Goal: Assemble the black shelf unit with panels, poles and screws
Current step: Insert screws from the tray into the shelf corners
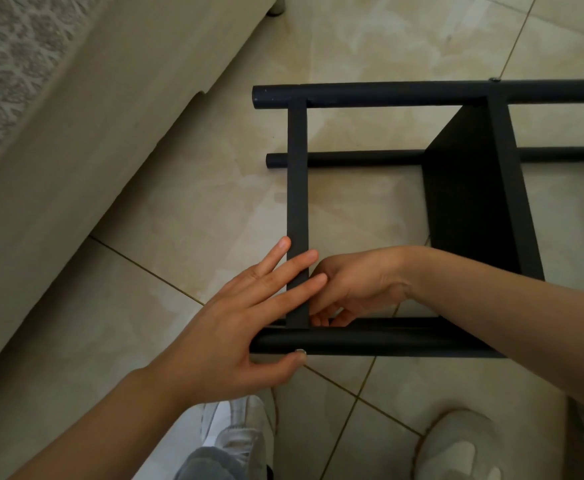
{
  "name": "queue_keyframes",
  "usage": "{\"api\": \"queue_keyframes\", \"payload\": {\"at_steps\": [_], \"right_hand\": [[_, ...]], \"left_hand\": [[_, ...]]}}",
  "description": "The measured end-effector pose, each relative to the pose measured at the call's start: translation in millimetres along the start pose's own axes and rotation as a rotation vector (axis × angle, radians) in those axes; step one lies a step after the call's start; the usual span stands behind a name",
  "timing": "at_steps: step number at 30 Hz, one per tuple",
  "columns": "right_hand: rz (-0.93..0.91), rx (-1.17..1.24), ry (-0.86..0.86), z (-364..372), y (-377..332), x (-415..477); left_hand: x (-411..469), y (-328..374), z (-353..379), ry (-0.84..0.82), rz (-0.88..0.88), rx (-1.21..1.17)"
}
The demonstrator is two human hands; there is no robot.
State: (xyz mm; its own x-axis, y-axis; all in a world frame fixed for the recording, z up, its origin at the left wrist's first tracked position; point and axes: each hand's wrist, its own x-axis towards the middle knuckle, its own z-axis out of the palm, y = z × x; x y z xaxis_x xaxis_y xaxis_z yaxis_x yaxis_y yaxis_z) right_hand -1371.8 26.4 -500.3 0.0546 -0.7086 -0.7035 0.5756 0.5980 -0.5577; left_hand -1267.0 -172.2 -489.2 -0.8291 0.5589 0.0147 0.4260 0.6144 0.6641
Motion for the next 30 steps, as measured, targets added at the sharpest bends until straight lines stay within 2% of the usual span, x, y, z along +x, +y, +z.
{"api": "queue_keyframes", "payload": {"at_steps": [6,10,17,23,27,30], "right_hand": [[-0.026,-0.095,0.026,1,-4,-6],[-0.026,-0.182,0.026,0,-5,-20],[-0.082,-0.302,0.058,5,-5,-48],[-0.125,-0.421,0.227,20,4,-71],[-0.165,-0.575,0.441,33,18,-88],[-0.166,-0.676,0.614,45,29,-102]], "left_hand": [[0,2,1,0.022,-0.012,-0.032],[-4,4,5,0.064,-0.080,-0.106],[-23,18,28,0.229,-0.537,-0.588],[-19,38,45,0.247,-0.629,-0.904],[-15,55,54,0.289,-0.805,-0.943],[-8,62,53,0.353,-0.815,-0.892]]}}
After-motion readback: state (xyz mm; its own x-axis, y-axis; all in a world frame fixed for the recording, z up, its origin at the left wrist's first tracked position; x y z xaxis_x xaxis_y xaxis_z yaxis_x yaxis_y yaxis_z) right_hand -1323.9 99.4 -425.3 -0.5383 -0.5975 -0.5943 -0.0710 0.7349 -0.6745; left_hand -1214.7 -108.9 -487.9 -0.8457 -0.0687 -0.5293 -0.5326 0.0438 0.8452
